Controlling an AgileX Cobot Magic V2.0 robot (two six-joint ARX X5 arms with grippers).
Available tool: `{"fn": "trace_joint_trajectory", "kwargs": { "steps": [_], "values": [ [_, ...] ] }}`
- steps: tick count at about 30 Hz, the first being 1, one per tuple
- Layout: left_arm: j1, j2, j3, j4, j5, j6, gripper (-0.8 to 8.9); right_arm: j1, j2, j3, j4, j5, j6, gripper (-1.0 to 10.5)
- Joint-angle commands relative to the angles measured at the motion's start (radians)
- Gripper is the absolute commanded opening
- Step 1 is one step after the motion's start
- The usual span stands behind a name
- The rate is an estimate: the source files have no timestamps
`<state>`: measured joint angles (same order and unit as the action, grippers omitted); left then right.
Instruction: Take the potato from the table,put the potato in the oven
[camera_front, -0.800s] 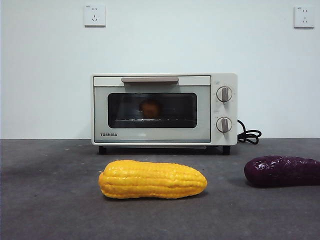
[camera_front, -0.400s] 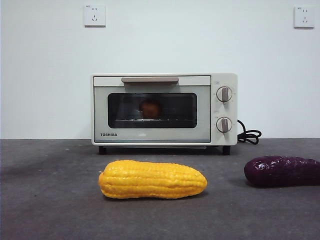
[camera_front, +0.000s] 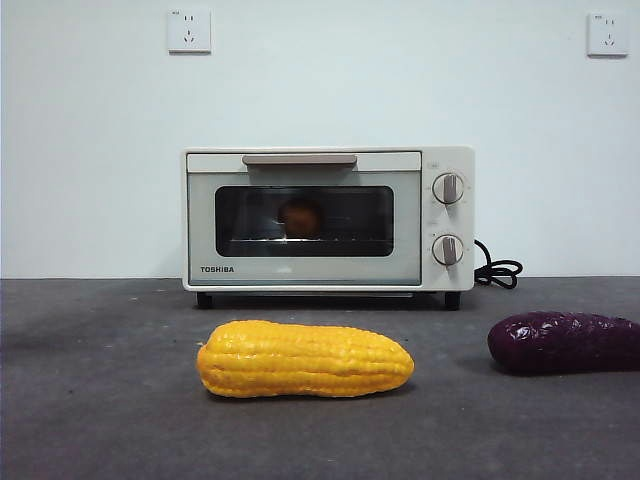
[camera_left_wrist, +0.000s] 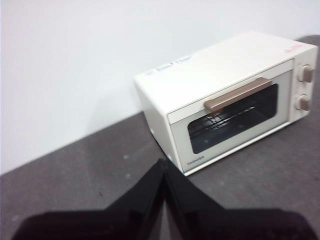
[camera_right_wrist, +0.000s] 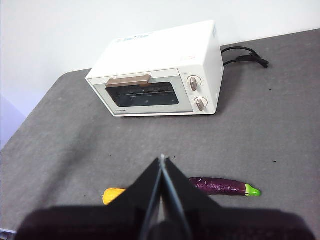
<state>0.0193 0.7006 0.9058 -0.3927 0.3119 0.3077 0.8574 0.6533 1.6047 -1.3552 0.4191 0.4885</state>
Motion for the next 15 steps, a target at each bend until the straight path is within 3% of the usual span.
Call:
{"fn": "trace_joint_trajectory", "kwargs": {
  "steps": [1,8,15],
  "values": [
    [0.013,-0.1,-0.198,0.132,-0.001,0.012,-0.04,0.001,-0.002,0.001,-0.022,0.002,-0.002,0.0],
    [0.015,-0.322,-0.522,0.268,-0.146,-0.081,-0.04,0.001,-0.002,0.001,-0.022,0.002,-0.002,0.0],
    [0.015,-0.512,-0.727,0.337,-0.158,-0.086,-0.04,0.001,-0.002,0.001,-0.022,0.002,-0.002,0.0]
  ]
}}
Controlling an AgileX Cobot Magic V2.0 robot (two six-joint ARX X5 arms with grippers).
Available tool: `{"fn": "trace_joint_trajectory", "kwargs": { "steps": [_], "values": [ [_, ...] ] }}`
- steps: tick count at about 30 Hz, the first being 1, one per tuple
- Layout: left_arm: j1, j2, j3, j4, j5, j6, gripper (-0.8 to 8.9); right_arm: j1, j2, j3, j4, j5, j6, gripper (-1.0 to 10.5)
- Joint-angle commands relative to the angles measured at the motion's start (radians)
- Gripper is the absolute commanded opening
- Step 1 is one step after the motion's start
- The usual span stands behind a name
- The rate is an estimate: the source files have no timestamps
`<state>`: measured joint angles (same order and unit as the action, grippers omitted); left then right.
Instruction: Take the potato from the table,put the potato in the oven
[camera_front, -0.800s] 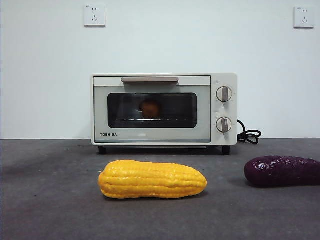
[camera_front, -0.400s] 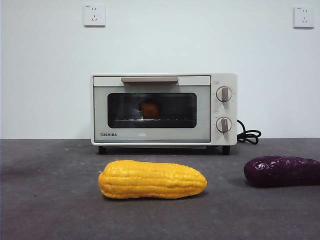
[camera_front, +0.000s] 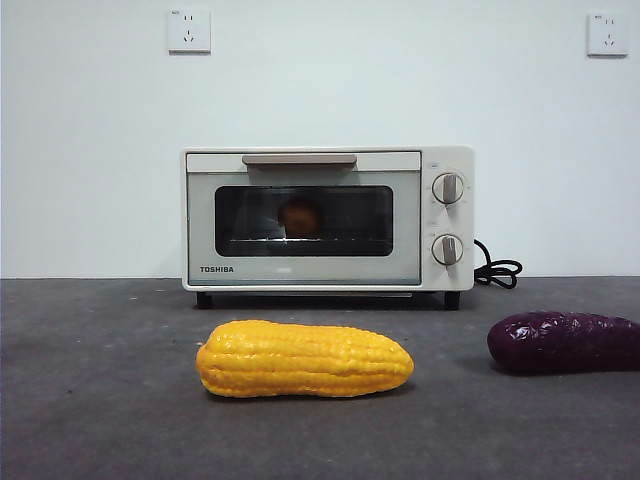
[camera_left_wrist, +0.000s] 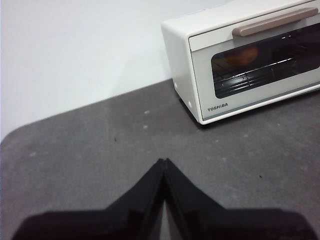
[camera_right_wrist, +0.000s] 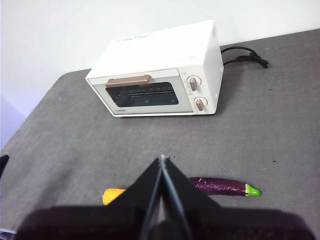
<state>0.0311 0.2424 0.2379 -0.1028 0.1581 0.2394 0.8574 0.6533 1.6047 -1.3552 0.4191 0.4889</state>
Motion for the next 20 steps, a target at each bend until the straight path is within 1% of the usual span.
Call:
{"fn": "trace_joint_trajectory", "kwargs": {
  "steps": [1,3,5,8,12,15,18,20],
  "values": [
    [0.003,-0.085,-0.089,0.064,-0.006,-0.032,-0.04,0.001,-0.002,0.001,-0.022,0.002,-0.003,0.0],
    [0.003,-0.143,-0.137,0.079,-0.01,-0.061,-0.04,0.001,-0.002,0.001,-0.022,0.002,-0.003,0.0],
    [0.003,-0.198,-0.18,0.081,-0.034,-0.11,-0.04,0.001,-0.002,0.001,-0.022,0.002,-0.003,0.0],
    [0.003,-0.237,-0.216,0.087,-0.055,-0.148,-0.04,0.001,-0.002,0.001,-0.022,0.002,-0.003,0.0],
    [0.0,-0.238,-0.23,0.054,-0.063,-0.15,-0.04,0.001,-0.002,0.001,-0.022,0.003,-0.003,0.0],
    [-0.01,-0.238,-0.23,-0.008,-0.106,-0.15,-0.04,0.001,-0.002,0.001,-0.022,0.008,-0.003,0.0],
    [-0.015,-0.238,-0.23,-0.06,-0.11,-0.15,-0.04,0.001,-0.002,0.001,-0.022,0.008,-0.003,0.0],
    [-0.019,-0.238,-0.23,-0.067,-0.11,-0.15,-0.04,0.001,-0.002,0.001,-0.022,0.008,-0.003,0.0]
  ]
}}
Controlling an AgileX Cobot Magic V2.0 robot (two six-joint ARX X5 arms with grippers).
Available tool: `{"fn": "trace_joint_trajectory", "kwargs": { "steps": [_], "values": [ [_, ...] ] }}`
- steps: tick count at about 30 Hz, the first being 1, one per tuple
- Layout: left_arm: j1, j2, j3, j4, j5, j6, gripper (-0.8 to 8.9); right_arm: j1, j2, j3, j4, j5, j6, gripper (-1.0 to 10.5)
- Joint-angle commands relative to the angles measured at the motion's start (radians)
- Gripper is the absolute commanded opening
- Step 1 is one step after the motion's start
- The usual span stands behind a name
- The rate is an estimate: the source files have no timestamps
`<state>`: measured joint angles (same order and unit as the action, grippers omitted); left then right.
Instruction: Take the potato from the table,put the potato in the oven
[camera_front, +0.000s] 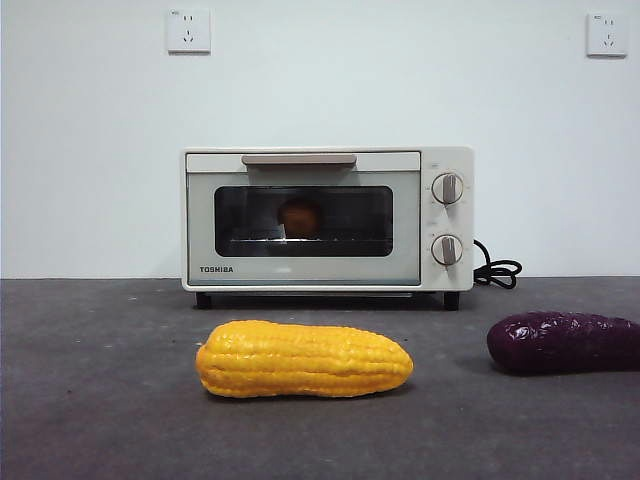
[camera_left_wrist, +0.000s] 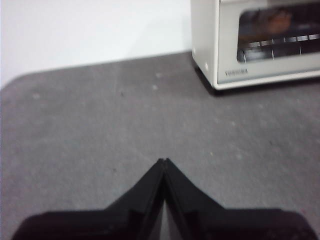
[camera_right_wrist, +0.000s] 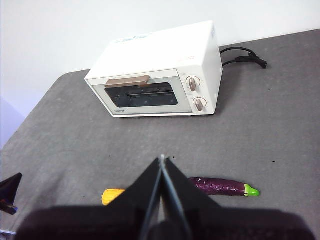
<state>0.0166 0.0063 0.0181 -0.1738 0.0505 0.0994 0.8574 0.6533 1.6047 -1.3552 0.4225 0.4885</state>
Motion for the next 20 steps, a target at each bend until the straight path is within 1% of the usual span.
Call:
{"fn": "trace_joint_trajectory", "kwargs": {
  "steps": [1,20],
  "values": [
    [-0.005,-0.002,-0.01,0.003,-0.002,-0.01,-0.04,0.001,-0.002,0.001,-0.022,0.005,-0.002,0.0],
    [-0.004,0.01,-0.01,0.007,0.002,-0.017,-0.04,0.001,-0.002,0.001,-0.022,0.005,-0.002,0.0]
  ]
}}
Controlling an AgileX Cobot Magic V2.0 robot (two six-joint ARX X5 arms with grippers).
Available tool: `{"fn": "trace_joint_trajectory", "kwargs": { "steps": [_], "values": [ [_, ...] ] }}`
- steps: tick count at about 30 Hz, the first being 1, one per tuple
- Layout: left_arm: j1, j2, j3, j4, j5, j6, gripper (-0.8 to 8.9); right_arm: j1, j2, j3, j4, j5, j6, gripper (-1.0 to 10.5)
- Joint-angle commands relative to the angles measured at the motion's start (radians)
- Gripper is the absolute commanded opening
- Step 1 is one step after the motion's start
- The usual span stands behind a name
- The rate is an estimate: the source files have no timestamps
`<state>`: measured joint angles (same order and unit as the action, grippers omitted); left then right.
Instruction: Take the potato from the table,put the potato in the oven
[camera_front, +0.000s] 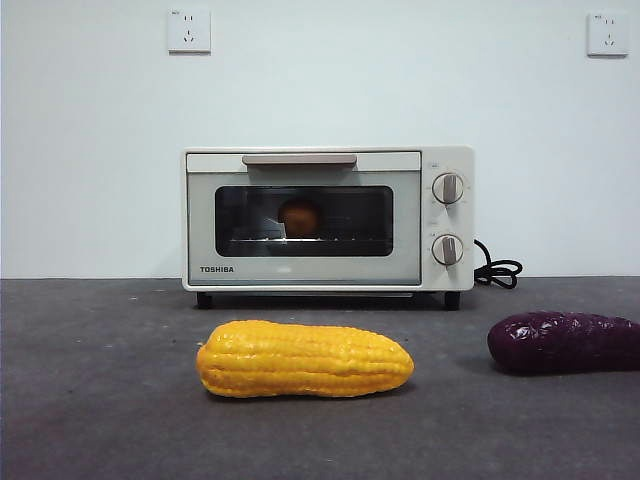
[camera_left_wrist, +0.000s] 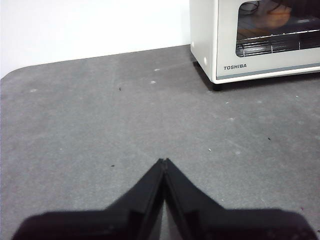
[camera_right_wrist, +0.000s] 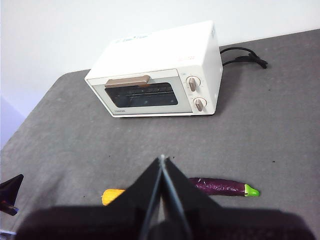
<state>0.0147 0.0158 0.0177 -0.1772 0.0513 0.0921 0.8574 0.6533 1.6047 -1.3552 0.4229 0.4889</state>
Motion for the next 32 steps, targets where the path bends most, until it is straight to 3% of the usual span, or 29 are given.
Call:
{"fn": "trace_joint_trajectory", "kwargs": {
  "steps": [1,3,6,9,11,14,16,19,23,26,28,32],
  "values": [
    [-0.002,0.0,-0.01,0.011,0.001,-0.01,-0.04,0.001,-0.002,0.001,-0.022,0.005,-0.003,0.0],
    [-0.002,0.0,-0.01,0.011,0.001,-0.01,-0.04,0.001,-0.002,0.001,-0.022,0.004,-0.004,0.0],
    [-0.002,0.0,-0.01,0.011,0.001,-0.01,-0.04,0.001,-0.002,0.001,-0.022,0.043,-0.146,0.0],
    [-0.002,0.0,-0.01,0.011,0.001,-0.01,-0.04,-0.003,-0.002,-0.014,-0.008,0.119,-0.16,0.0],
    [-0.002,0.0,-0.01,0.011,0.0,-0.01,-0.04,-0.03,-0.003,-0.05,0.011,0.142,-0.255,0.0],
    [-0.002,0.0,-0.01,0.011,0.001,-0.01,-0.04,-0.155,-0.022,-0.175,0.086,0.109,-0.419,0.0],
    [-0.002,0.0,-0.01,0.011,0.001,-0.01,-0.04,-0.271,-0.05,-0.312,0.238,0.059,-0.496,0.0],
    [-0.002,0.0,-0.01,0.011,0.001,-0.01,-0.04,-0.455,-0.106,-0.579,0.635,-0.087,-0.551,0.0],
    [-0.002,0.0,-0.01,0.011,0.001,-0.01,-0.04,-0.667,-0.168,-0.936,1.133,-0.372,-0.549,0.0],
    [-0.002,0.0,-0.01,0.011,0.001,-0.01,-0.04,-0.773,-0.22,-1.123,1.302,-0.556,-0.542,0.0],
    [-0.002,0.0,-0.01,0.011,0.001,-0.01,-0.04,-0.819,-0.267,-1.204,1.324,-0.579,-0.543,0.0],
    [-0.002,0.0,-0.01,0.011,0.001,-0.01,-0.04,-0.88,-0.361,-1.323,1.327,-0.524,-0.545,0.0]
  ]
}}
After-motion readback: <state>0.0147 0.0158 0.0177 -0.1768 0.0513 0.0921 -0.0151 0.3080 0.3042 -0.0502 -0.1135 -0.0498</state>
